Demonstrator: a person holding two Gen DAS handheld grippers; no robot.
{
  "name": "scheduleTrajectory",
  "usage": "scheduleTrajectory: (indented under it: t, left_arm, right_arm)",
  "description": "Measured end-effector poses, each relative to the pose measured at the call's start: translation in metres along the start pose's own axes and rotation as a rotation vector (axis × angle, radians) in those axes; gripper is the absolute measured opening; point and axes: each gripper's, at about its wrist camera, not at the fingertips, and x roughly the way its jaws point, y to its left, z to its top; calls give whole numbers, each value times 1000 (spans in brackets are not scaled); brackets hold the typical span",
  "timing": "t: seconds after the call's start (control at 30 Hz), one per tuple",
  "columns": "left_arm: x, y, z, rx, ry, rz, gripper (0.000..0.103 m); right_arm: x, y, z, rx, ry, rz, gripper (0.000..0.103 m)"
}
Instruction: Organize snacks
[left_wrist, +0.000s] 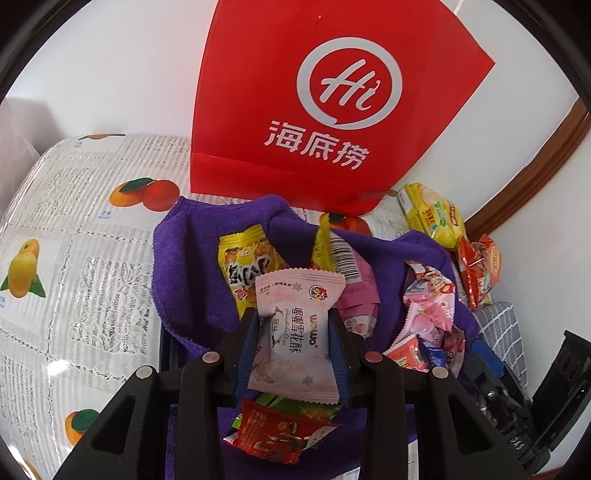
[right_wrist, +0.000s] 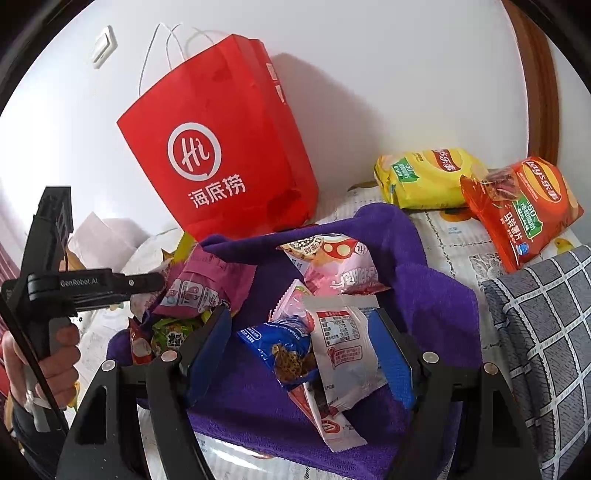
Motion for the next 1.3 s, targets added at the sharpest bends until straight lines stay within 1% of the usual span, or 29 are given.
scheduleTrajectory:
  t: [0.03,0.1,0.17,0.4,0.57,0.7,0.8,0.83,0.93,1.03,1.07,1.13,1.17,1.2,1.3]
  left_arm:
    - [-1,-1,1,0,1,-6,39]
    - [-4,-2,1,4,-7,-21,46]
    - [-7,-5,2,14,-17,-15,49]
    - [-18,-12,1,37,-50,9,56]
    - [-26,-17,1,65,-73,40,58]
    - [-35,-23,0,86,-83,53,60]
    - [-46,-30,-5,117,-101,82,62]
    - [-51,-32,-9,128,-112,99,62]
    - [-64,-35,-23,143,-138,117,65]
    - [-73,-38,-39,151,-125,106,65]
    - [-77,-41,-46,161,-117,108,65]
    - [-85,-45,-60,180,-117,112,65]
    - [-91,-47,-68,184,-121,112,67]
    - [-96,-48,-74,184,-126,109,73]
    - [-116,-55,-97,199,-158,97,77]
  right_arm:
    - [0,1,0,-4,0,-3,76]
    - [0,2,-1,-13,1,-9,76]
    - [0,4,-1,-23,0,-14,76]
    - [-2,10,-1,-54,-5,-31,76]
    - [-1,14,-2,-73,-1,-46,77]
    - [-6,19,-4,-64,-7,-52,77]
    - [-15,24,-7,-54,8,-46,77]
    - [-19,27,-8,-53,10,-53,77]
    - [-42,38,-14,-60,2,-82,77]
    - [-69,49,-20,-55,-3,-133,77]
    - [-78,52,-22,-49,-6,-139,79]
    - [-97,59,-28,-34,7,-183,89]
    - [-105,63,-32,-32,15,-208,89]
    - [-116,67,-36,-28,19,-227,89]
    - [-145,78,-49,-16,9,-246,89]
